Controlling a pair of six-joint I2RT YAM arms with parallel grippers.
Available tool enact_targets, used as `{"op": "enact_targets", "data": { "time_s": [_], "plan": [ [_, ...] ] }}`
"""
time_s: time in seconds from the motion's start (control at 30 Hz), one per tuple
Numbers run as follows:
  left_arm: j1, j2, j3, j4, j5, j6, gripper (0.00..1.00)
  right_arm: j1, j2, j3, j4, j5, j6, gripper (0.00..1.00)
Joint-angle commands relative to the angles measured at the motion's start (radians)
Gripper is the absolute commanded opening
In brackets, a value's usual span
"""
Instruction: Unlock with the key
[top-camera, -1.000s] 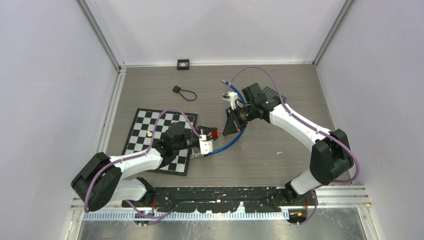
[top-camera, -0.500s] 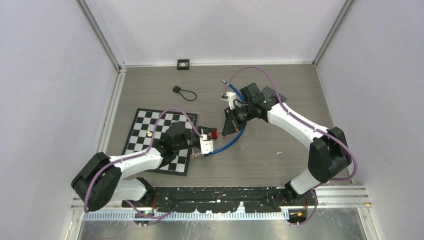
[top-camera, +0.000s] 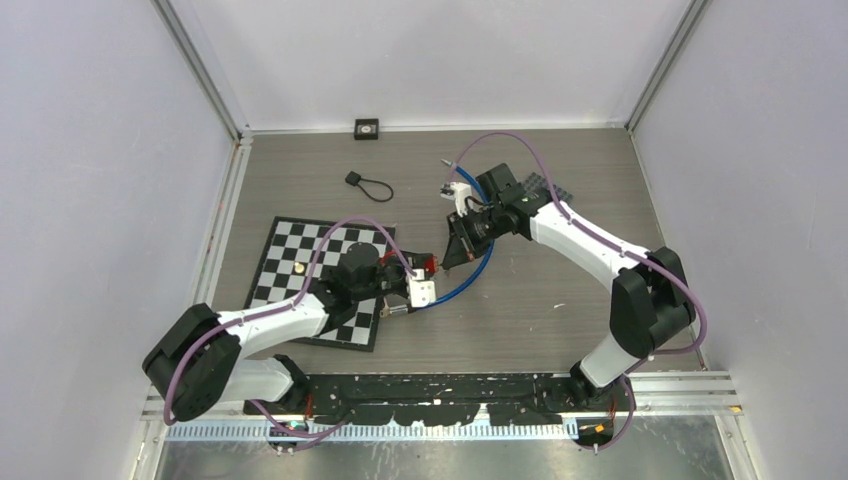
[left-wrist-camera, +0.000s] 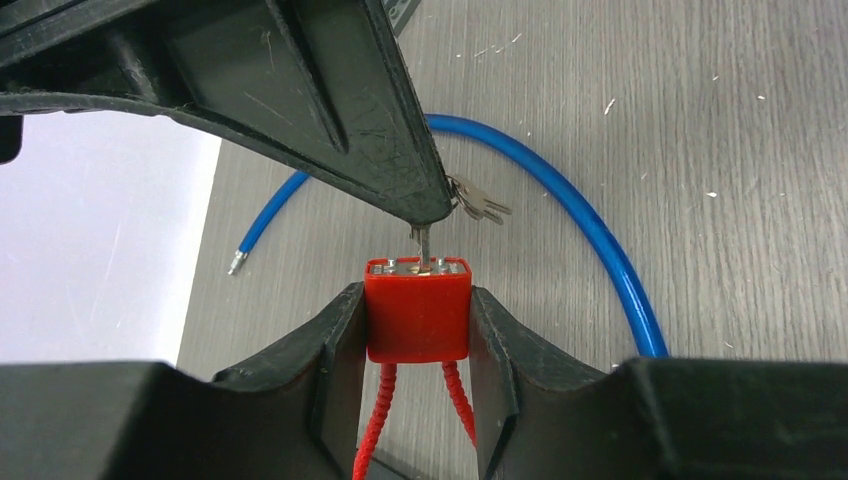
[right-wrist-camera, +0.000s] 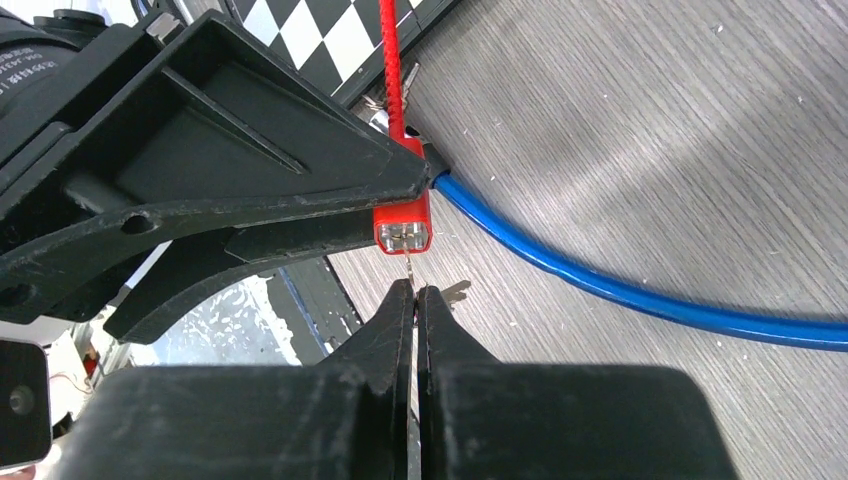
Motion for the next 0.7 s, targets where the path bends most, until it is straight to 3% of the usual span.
{"op": "enact_targets", "data": {
  "time_s": [0.0, 0.67],
  "plan": [
    [-0.021, -0.001, 0.060, 0.028, -0.026, 0.028, 0.00, 0.006, 0.018, 0.050, 0.023, 0.005, 0.029, 0.00],
    [-0.040, -0.021, 0.037, 0.060, -0.035, 0.013, 0.00, -0.014, 0.080, -0.015, 0.196, -0.188, 0.122, 0.01]
  ]
}}
